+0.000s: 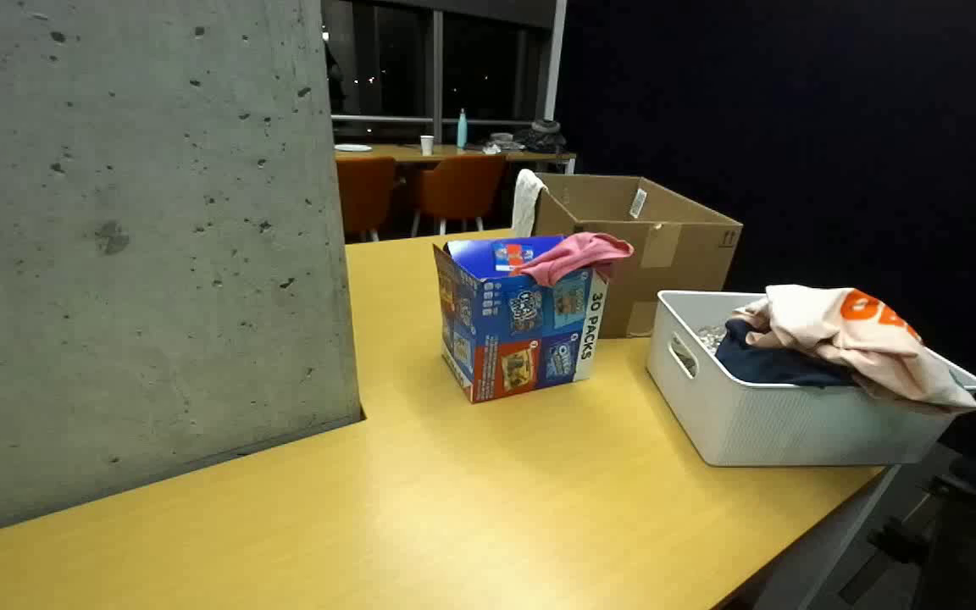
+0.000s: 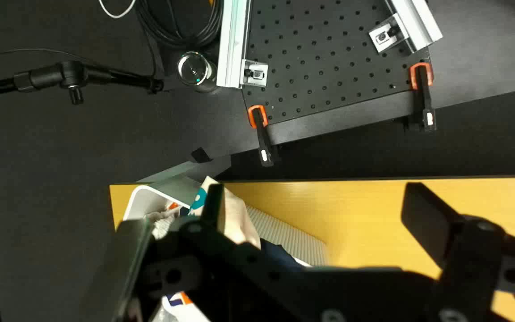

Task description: Pick up the peach shirt with the brown toy from the white basket and put it on the table

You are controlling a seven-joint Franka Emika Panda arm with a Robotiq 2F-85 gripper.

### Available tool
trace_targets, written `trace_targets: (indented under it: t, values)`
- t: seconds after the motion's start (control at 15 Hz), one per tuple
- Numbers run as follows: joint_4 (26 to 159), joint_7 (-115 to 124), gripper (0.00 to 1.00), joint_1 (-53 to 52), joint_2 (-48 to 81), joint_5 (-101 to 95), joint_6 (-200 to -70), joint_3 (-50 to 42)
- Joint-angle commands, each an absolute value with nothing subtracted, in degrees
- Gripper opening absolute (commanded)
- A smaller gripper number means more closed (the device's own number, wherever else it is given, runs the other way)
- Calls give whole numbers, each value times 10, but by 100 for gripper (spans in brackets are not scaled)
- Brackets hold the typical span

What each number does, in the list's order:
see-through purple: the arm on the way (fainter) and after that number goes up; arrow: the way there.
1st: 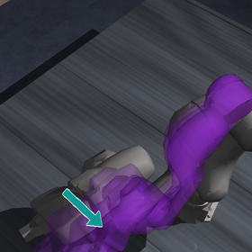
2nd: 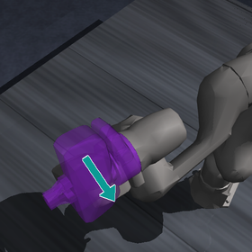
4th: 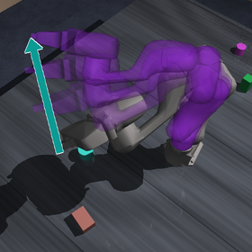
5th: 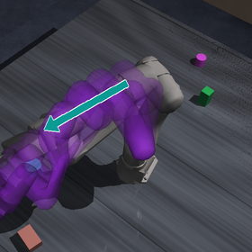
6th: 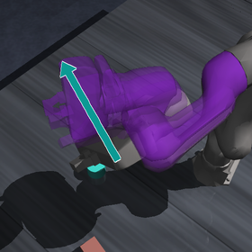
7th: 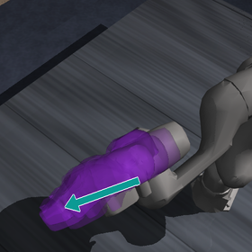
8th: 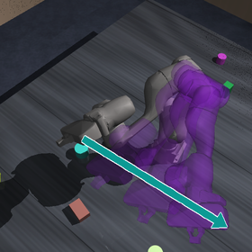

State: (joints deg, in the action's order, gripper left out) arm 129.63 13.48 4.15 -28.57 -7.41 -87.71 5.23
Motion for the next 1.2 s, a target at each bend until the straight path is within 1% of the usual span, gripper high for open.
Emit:
trace_targets:
  t: [0.0,0.27,0.6,0.8,1.13]
  values:
    - [1294,138,100,32,-285,-77,-876,45]
    - [1297,142,100,33,-283,-79,-886,46]
    - [1293,139,100,45,-223,-80,-1014,23]
    - [1320,134,100,56,-175,-76,-1113,-3]
    - [1340,124,100,93,-125,-81,-1199,-56]
